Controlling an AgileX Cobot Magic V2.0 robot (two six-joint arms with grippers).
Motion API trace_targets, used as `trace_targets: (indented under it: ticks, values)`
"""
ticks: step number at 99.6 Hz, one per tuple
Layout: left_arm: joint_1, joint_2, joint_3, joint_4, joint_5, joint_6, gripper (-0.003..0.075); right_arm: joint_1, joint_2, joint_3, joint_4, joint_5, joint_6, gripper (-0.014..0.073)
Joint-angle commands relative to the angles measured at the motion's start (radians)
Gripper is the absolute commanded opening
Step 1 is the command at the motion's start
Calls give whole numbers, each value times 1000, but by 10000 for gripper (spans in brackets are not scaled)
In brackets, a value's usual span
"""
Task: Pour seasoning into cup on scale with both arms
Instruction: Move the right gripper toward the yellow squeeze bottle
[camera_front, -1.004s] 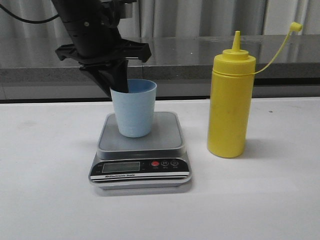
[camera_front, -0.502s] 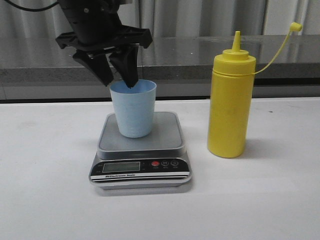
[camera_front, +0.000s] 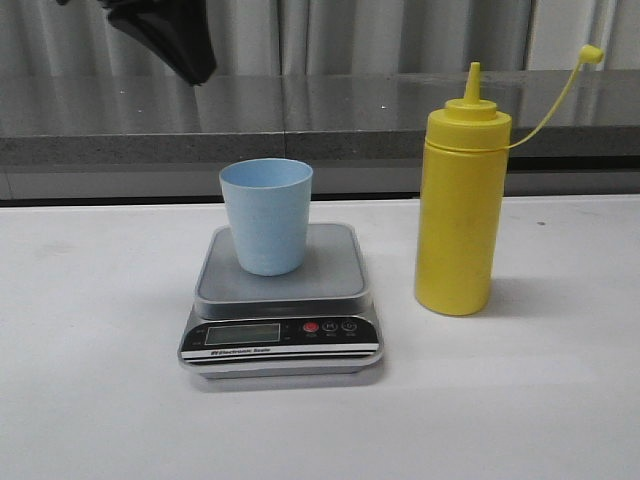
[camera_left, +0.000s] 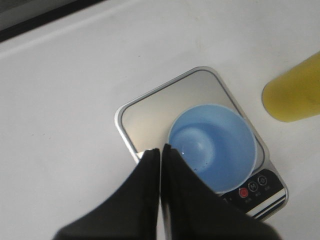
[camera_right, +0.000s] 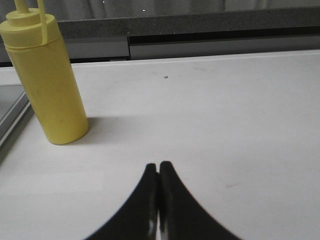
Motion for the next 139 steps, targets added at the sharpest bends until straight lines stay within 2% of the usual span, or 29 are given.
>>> trace_targets:
  ticks: [1, 39, 85, 106, 125, 139]
  values:
    - [33, -115, 39, -6, -68, -21, -20, -4, -13, -17, -10, -79, 0, -68]
    - [144, -485, 375, -6, -191, -40, -20, -4, -13, -17, -10, -79, 0, -68]
    - [155, -995, 772, -6, -242, -93, -20, -4, -13, -16, -10, -95, 0, -68]
    - [155, -1246, 900, 5, -238, -93, -20, -4, -13, -16, -9, -201, 0, -68]
    - [155, -1455, 981, 14, -236, -93, -20, -2, -12, -18, 35, -353, 0, -68]
    - [155, -1547, 1012, 16, -236, -93, -20, -2, 23, -61, 40, -272, 0, -68]
